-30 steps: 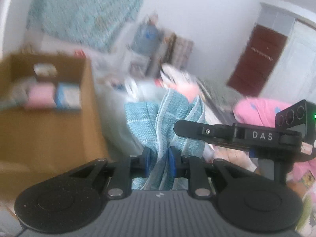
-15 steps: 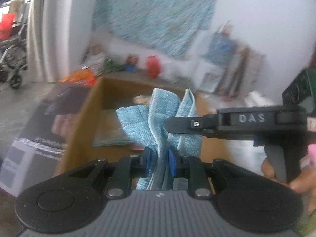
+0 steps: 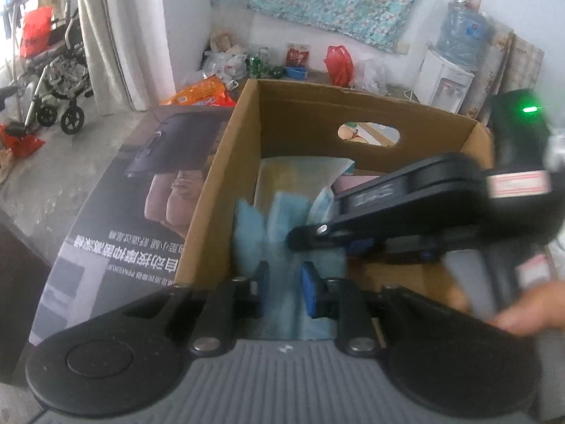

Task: Organize soft objects
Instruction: 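Carry the folded towel with the left tool into the cardboard box, then open the left tool to release the towel and move both tools back toward the pile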

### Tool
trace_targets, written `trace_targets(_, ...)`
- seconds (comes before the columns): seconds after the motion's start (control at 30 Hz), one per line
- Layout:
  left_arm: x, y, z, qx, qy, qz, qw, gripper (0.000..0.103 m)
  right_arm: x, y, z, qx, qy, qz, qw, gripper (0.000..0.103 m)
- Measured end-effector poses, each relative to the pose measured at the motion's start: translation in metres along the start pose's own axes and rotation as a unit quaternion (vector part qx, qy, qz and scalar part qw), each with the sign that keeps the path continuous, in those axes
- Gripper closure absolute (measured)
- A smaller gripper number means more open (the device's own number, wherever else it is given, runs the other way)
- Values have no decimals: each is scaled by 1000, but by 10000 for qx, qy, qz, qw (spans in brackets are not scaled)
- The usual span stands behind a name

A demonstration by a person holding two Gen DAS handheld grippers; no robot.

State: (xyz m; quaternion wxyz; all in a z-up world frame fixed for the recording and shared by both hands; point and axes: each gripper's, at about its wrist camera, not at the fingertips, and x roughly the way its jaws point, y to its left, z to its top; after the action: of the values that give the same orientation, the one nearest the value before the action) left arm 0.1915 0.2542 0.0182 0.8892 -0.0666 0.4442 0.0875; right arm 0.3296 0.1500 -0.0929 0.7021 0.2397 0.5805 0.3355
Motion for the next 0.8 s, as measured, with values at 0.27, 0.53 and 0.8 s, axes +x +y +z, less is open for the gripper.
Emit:
trace_targets(0.27,-3,4,-1,-45,-104,17,9999,51,18,4,-3,34,205,-15,9998,24)
trace_targets(0.53,-47,4,-11,-164,-422,-221,9987,34,-24,12,0,-16,-198,248,9995,16)
trace_targets(0.8,-119,-29,-39,35,-1125,-682,9913,21,-131,11,-33,-154,-965,1272,9870,15)
